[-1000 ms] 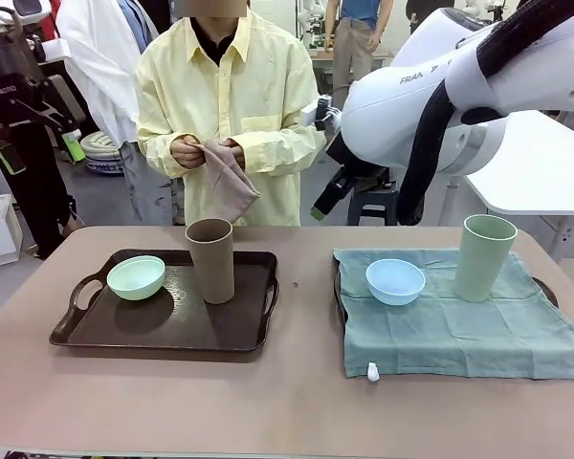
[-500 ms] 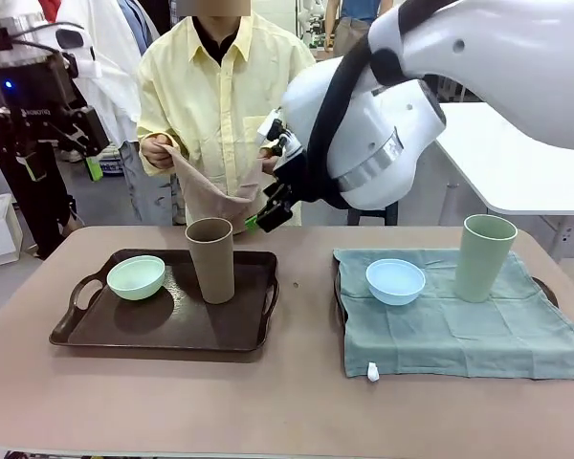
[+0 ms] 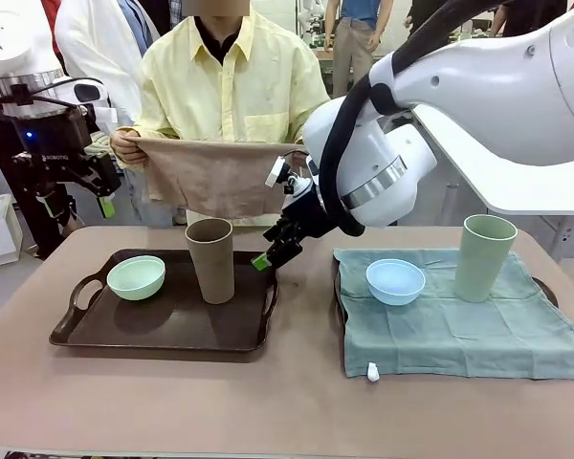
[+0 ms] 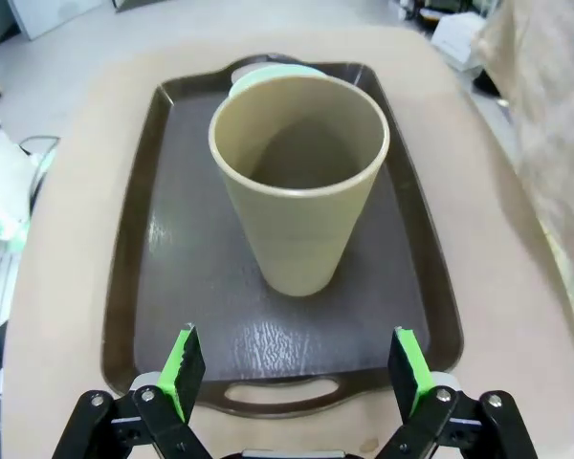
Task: Set up a tray with a mat and arrange the tableware.
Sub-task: Pick up the Picnic Bowl and Reusable plastic cup from the Handle tray in front of the human's position and hold them in the air.
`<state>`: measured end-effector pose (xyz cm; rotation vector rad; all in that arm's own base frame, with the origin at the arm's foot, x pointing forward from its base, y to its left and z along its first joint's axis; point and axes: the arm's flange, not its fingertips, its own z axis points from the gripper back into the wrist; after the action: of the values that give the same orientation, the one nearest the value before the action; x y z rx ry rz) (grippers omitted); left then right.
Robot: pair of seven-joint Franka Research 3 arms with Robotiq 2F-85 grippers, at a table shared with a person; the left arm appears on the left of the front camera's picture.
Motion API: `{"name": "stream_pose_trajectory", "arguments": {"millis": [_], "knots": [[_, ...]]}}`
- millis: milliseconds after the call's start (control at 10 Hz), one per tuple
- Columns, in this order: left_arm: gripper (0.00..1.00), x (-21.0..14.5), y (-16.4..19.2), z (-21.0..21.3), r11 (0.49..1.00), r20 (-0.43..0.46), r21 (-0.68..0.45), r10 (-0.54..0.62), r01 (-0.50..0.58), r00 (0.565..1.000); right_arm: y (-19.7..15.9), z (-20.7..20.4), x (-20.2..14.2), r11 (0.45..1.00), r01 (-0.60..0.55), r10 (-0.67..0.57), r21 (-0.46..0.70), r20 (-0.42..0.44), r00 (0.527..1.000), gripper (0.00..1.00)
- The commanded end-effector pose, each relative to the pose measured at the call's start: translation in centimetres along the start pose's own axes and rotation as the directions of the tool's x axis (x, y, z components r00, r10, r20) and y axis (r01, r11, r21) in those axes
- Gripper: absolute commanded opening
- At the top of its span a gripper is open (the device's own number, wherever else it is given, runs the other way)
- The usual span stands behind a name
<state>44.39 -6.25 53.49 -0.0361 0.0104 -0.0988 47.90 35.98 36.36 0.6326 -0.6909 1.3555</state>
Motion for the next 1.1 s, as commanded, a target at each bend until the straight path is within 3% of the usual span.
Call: {"name": "stream_pose_trajectory", "arguments": {"millis": [0, 100, 400, 600, 1000], "knots": [[0.99, -0.4, -0.5, 0.4, 1.0, 0.056, -0.001, -0.023, 0.023, 0.998, 0.1, 0.2, 0.2, 1.0, 0.003, -0.003, 0.004, 0.022, 1.0, 1.0], [0.99, 0.0, 0.0, 0.0, 1.0, 0.0, 0.0, 0.0, 0.0, 1.0, 0.1, 0.2, 0.2, 1.0, 0.003, -0.003, 0.004, 0.022, 1.0, 1.0], [0.99, 0.1, -0.2, 0.0, 1.0, 0.011, 0.0, -0.006, 0.006, 1.0, 0.0, 0.1, 0.2, 1.0, 0.0, 0.0, 0.002, 0.004, 1.0, 1.0], [0.99, 2.6, -0.5, -1.2, 0.995, 0.012, 0.006, -0.103, 0.103, 0.995, -0.7, -1.2, -0.4, 0.995, -0.074, 0.072, 0.069, 0.036, 0.997, 1.0], [0.99, 4.4, 1.8, -5.8, 0.997, 0.013, -0.009, -0.074, 0.074, 0.997, -3.0, -5.1, -1.6, 0.993, -0.108, 0.102, 0.042, 0.119, 0.988, 1.0]]}}
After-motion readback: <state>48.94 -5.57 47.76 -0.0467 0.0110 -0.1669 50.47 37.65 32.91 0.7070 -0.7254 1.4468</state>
